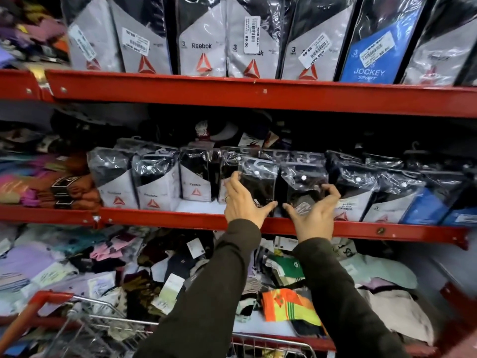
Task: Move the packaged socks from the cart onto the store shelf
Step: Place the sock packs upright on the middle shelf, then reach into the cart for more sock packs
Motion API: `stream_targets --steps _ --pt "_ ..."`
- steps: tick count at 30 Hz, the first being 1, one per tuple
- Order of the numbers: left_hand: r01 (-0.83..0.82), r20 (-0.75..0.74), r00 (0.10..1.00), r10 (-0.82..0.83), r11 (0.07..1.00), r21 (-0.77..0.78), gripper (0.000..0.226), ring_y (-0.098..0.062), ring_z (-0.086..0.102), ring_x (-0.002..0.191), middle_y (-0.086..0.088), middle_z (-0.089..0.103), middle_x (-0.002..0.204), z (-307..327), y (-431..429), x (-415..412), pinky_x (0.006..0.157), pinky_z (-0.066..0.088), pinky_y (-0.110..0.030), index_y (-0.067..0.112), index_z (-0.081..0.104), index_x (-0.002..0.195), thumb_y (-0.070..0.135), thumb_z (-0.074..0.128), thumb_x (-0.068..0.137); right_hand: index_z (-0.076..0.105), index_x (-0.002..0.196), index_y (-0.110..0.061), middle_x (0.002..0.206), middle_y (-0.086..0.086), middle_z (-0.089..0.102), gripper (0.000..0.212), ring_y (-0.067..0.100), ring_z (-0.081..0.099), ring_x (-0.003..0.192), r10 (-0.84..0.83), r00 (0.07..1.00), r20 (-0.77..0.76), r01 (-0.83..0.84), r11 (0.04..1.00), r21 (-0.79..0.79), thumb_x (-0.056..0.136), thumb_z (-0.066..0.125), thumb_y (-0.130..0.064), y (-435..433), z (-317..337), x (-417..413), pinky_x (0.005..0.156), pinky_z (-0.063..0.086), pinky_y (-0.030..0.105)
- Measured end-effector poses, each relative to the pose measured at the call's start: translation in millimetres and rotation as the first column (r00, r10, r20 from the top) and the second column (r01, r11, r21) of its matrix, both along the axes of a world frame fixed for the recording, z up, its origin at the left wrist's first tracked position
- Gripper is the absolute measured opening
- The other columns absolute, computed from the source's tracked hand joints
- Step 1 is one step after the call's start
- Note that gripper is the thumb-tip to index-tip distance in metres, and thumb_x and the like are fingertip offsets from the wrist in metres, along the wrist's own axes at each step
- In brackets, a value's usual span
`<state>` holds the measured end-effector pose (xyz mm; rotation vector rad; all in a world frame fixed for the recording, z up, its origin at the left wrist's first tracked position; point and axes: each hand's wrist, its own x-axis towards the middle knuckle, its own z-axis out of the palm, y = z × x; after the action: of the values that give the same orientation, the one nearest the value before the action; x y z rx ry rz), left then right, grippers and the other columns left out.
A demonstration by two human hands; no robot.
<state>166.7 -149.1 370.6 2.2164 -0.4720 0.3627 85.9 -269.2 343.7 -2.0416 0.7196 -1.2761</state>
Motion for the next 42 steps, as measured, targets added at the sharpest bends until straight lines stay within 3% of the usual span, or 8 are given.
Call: stream_targets --steps 6,10,14,19,24,27,31,42 --pt "0.066 0.025 0.997 -0.069 0.993 0.096 0.094 -0.032 0.053 0.131 -0.015 0.031 0.154 -4 -6 -3 0.101 0.050 -0.039 0.008 0.024 0.151 0.053 0.072 0.084 0.036 0.141 -0.009 0.144 0.011 0.041 0.087 0.032 0.044 0.122 -0.215 0.970 -0.117 0.197 0.970 -0.142 0.074 0.082 -0.039 1 -6 -8 0.099 0.041 0.045" --pt "0.191 0.050 0.981 -0.188 0.979 -0.072 0.076 -0.026 0.044 0.138 -0.012 0.033 0.152 -25 16 -20 0.113 0.039 -0.033 0.012 0.026 0.154 0.037 0.065 0.094 0.040 0.140 -0.011 0.148 0.012 0.035 0.072 0.029 0.039 0.128 -0.207 0.978 -0.002 0.205 0.971 -0.121 0.082 0.074 -0.039 19 -19 -25 0.106 0.037 0.047" --pt "0.217 0.189 0.964 -0.189 0.965 -0.144 0.045 -0.022 0.050 0.126 -0.006 0.050 0.135 -78 62 -41 0.109 0.043 -0.036 0.015 0.049 0.138 0.027 0.058 0.096 0.049 0.130 -0.013 0.139 0.011 0.043 0.052 0.026 0.041 0.124 -0.106 0.994 0.025 0.108 0.989 -0.102 0.085 0.072 -0.029 61 -62 -45 0.100 0.025 0.033" --pt "0.149 -0.008 0.989 -0.149 0.989 0.014 0.029 -0.025 0.054 0.115 -0.004 0.055 0.125 -183 143 -63 0.099 0.047 -0.040 0.020 0.058 0.126 0.027 0.054 0.098 0.046 0.123 -0.018 0.129 0.013 0.046 0.044 0.033 0.044 0.121 0.140 0.950 -0.281 -0.151 0.988 -0.018 0.085 0.063 -0.033 125 -157 -70 0.094 0.025 0.031" --pt "-0.048 -0.375 0.925 0.067 0.997 0.061 0.023 -0.028 0.062 0.101 -0.009 0.061 0.115 -293 242 -87 0.084 0.050 -0.027 0.015 0.064 0.114 0.018 0.067 0.091 0.055 0.127 -0.009 0.131 0.023 0.049 0.063 0.043 0.050 0.119 0.341 0.674 -0.655 -0.245 0.940 0.238 0.082 0.045 -0.052 180 -261 -91 0.099 0.044 0.049" --pt "-0.173 -0.676 0.698 0.239 0.971 0.164 0.029 -0.030 0.064 0.089 -0.016 0.064 0.105 -352 286 -100 0.067 0.042 -0.014 0.008 0.062 0.115 0.017 0.069 0.088 0.045 0.140 -0.007 0.148 0.031 0.036 0.072 0.048 0.039 0.135 0.430 0.405 -0.807 -0.216 0.902 0.373 0.088 0.051 -0.057 210 -317 -97 0.109 0.040 0.053" --pt "-0.073 -0.802 0.425 0.419 0.899 0.431 0.061 -0.042 0.062 0.114 -0.026 0.061 0.127 -427 317 -116 0.093 0.048 -0.038 0.004 0.048 0.137 0.039 0.067 0.091 0.026 0.152 -0.012 0.163 0.023 0.010 0.078 0.040 0.018 0.150 0.487 0.087 -0.869 -0.190 0.864 0.466 0.094 0.050 -0.057 240 -375 -101 0.117 0.030 0.045" --pt "-0.068 -0.810 0.341 0.477 0.872 0.484 0.094 -0.040 0.048 0.131 -0.020 0.036 0.148 -506 297 -126 0.108 0.043 -0.044 0.001 0.025 0.149 0.042 0.077 0.082 0.042 0.140 -0.032 0.159 0.021 0.013 0.053 0.041 0.026 0.145 0.517 -0.023 -0.855 -0.165 0.842 0.514 0.092 0.059 -0.046 286 -465 -86 0.103 0.047 0.046"
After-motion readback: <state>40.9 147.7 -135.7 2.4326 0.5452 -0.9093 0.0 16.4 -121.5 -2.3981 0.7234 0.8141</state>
